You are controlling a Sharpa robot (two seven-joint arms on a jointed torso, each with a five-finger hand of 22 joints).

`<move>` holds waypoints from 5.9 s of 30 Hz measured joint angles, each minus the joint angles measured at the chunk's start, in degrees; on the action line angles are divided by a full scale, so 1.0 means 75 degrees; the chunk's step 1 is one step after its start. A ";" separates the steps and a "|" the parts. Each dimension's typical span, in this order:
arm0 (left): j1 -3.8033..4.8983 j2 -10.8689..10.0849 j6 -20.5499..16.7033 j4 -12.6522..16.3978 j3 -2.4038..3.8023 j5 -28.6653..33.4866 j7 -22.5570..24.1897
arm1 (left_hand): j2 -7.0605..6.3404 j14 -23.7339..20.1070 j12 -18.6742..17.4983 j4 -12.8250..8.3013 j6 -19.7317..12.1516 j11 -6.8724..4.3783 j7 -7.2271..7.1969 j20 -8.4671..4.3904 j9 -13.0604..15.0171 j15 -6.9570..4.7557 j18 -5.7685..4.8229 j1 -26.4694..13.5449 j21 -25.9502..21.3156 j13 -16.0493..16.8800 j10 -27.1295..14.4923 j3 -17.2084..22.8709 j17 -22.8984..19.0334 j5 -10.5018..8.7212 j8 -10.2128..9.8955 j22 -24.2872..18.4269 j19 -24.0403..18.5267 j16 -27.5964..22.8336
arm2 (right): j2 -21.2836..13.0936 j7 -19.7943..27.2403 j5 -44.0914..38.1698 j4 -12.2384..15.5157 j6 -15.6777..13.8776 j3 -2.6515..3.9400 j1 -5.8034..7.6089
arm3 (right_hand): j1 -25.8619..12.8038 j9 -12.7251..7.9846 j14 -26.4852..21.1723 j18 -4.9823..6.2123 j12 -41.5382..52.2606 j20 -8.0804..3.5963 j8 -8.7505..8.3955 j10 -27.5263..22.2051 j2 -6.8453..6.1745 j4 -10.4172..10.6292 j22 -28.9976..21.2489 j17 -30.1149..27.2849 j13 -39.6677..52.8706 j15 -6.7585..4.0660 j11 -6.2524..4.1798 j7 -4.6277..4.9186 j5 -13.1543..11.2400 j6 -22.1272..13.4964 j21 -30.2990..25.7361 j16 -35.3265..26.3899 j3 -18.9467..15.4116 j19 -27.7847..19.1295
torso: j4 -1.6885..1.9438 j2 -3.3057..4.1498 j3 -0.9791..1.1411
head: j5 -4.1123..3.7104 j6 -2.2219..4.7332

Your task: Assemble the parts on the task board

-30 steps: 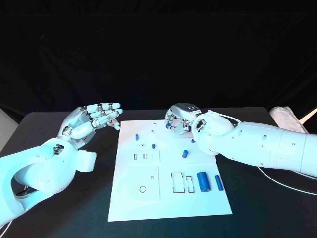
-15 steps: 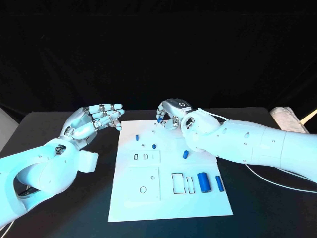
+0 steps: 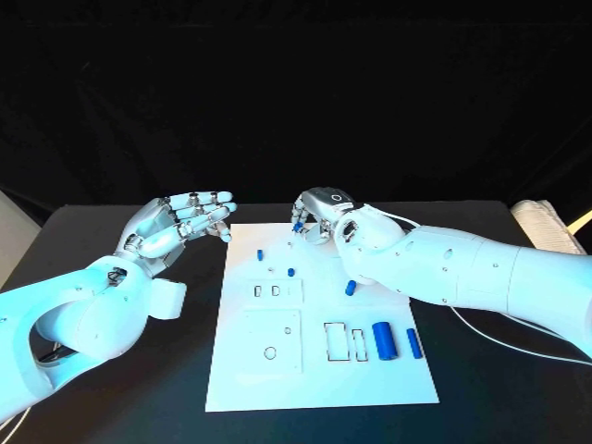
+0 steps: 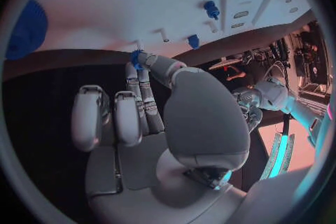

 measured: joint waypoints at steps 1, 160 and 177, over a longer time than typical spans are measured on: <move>0.0005 -0.0002 0.0000 0.0003 0.0000 0.0000 0.0000 | 0.0000 0.0000 0.0000 0.0000 0.0000 0.0000 0.0000 0.0000 0.0000 0.0000 0.0000 0.0000 0.0000 0.0000 0.0000 0.0000 0.0000 0.0000 0.0000 0.0001 0.0000 0.0000 | 0.0014 0.0000 -0.0003 -0.0014 0.0018 0.0000 -0.0003 | 0.0000 0.0000 0.0000 0.0000 0.0000 0.0000 0.0000 0.0000 0.0000 0.0000 -0.0006 0.0000 0.0000 0.0000 0.0000 0.0000 0.0000 0.0000 0.0000 0.0000 0.0000 0.0000 | 0.0001 0.0003 -0.0001 | 0.0000 0.0002; 0.0127 0.0013 0.0116 -0.0288 -0.0008 0.0077 -0.0182 | 0.0030 -0.0109 0.0000 0.0001 0.0000 0.0000 0.0000 -0.0009 -0.0001 -0.0001 -0.0001 -0.0030 0.0140 0.0000 0.0000 0.0085 -0.0005 -0.0028 0.0000 0.0086 -0.0102 0.0089 | -0.1677 -0.0921 0.0922 0.1763 0.0869 0.0140 0.0280 | 0.0835 0.0073 0.0014 -0.0418 1.0365 0.0094 -0.0308 0.2048 -0.0250 0.2656 0.0377 0.0495 0.8959 0.0041 -0.0110 -0.0004 0.0992 -0.0735 0.1391 0.1385 -0.2335 0.0288 | -0.0110 0.0022 0.0018 | -0.0010 -0.0029; 0.0129 0.0103 0.0115 -0.0303 -0.0008 0.0077 -0.0182 | 0.0030 -0.0109 0.0000 0.0001 0.0000 0.0000 0.0000 0.0015 -0.0001 -0.0001 -0.0001 -0.0030 0.0140 0.0000 0.0000 0.0084 -0.0005 -0.0054 0.0000 0.0094 -0.0125 0.0088 | -0.0628 -0.0853 0.0294 0.1474 0.0640 0.0106 0.0176 | 0.0854 0.0075 0.0014 -0.0419 1.0364 0.0066 -0.0304 0.2048 -0.0269 0.2602 0.0375 0.0495 0.8958 0.0041 -0.0109 -0.0009 0.1052 -0.0733 0.1390 0.1385 -0.2220 0.0259 | -0.0090 0.0042 0.0012 | 0.0012 -0.0036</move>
